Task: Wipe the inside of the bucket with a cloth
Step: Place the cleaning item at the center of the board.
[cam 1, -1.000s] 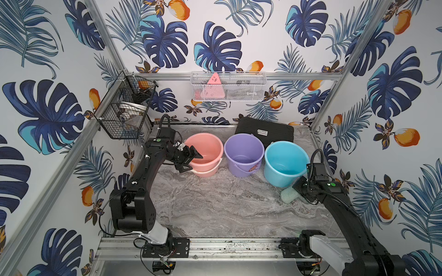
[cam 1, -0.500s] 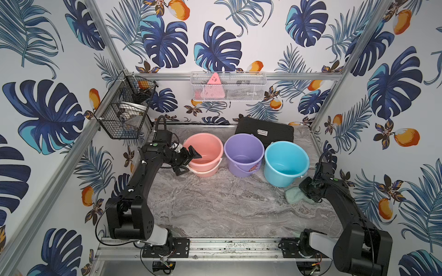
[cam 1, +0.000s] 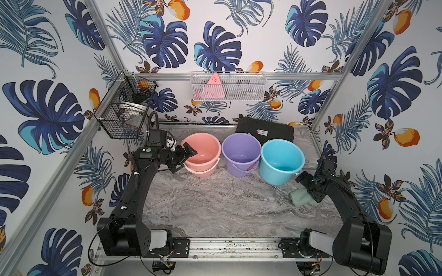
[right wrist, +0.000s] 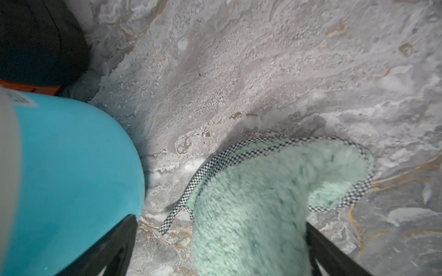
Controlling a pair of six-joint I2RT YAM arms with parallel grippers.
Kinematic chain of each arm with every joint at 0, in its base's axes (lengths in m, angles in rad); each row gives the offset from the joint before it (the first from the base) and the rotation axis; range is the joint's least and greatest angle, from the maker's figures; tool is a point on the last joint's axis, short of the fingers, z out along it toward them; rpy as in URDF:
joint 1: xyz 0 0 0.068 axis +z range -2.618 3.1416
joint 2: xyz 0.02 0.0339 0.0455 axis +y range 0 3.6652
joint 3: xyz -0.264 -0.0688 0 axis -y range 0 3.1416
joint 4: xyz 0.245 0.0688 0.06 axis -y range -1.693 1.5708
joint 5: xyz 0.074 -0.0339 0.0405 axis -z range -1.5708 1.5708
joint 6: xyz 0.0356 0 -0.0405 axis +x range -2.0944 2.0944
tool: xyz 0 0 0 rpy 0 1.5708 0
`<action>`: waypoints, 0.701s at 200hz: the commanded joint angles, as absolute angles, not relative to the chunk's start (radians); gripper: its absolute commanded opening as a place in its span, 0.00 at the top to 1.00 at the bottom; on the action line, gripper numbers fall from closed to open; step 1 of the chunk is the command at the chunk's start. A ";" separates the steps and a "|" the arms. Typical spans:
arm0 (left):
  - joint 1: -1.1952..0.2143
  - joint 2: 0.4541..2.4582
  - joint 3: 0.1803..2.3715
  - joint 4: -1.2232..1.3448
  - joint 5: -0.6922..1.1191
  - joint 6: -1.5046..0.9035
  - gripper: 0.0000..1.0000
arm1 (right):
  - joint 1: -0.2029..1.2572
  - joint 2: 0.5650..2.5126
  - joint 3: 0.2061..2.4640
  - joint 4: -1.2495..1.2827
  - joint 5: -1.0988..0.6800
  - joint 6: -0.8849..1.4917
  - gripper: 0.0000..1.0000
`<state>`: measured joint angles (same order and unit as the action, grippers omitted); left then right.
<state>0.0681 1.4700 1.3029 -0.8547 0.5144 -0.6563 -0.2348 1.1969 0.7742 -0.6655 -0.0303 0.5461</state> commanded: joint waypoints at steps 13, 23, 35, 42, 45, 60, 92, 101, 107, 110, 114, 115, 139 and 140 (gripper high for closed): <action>0.094 1.430 1.311 -0.786 0.435 -0.650 0.01 | -0.235 1.131 0.793 -0.725 -0.013 0.558 0.00; 0.113 1.419 1.282 -0.723 0.460 -0.675 0.01 | -0.235 1.111 0.786 -0.733 0.002 0.564 0.00; 0.148 1.425 1.240 -0.625 0.546 -0.706 0.01 | -0.235 1.089 0.778 -0.732 0.030 0.570 0.00; 0.173 1.440 1.231 -0.608 0.581 -0.726 0.01 | -0.235 1.080 0.779 -0.729 0.033 0.572 0.00; 0.183 1.452 1.227 -0.604 0.590 -0.733 0.01 | -0.235 1.077 0.780 -0.730 0.033 0.575 0.00; 0.227 1.498 1.216 -0.573 0.620 -0.736 0.01 | -0.235 1.072 0.798 -0.739 0.046 0.588 0.00; 0.345 1.539 1.103 -0.434 0.627 -0.796 0.01 | -0.236 1.074 0.858 -0.735 0.114 0.599 0.00; 0.377 1.533 1.040 -0.350 0.625 -0.840 0.01 | -0.236 1.089 0.877 -0.739 0.135 0.604 0.00; 0.394 1.531 1.004 -0.301 0.614 -0.868 0.01 | -0.236 1.099 0.888 -0.739 0.144 0.605 0.00; 0.402 1.530 0.988 -0.280 0.606 -0.876 0.01 | -0.236 1.105 0.892 -0.738 0.146 0.606 0.00; 0.413 1.530 0.967 -0.255 0.595 -0.886 0.01 | -0.236 1.113 0.898 -0.739 0.150 0.609 0.00; 0.416 1.530 0.962 -0.249 0.592 -0.889 0.01 | -0.236 1.114 0.899 -0.740 0.152 0.611 0.00; 0.459 1.536 0.876 -0.160 0.518 -0.889 0.01 | -0.238 1.141 0.907 -0.712 0.174 0.621 0.00; 0.460 1.537 0.873 -0.158 0.513 -0.889 0.01 | -0.239 1.142 0.907 -0.710 0.175 0.621 0.00</action>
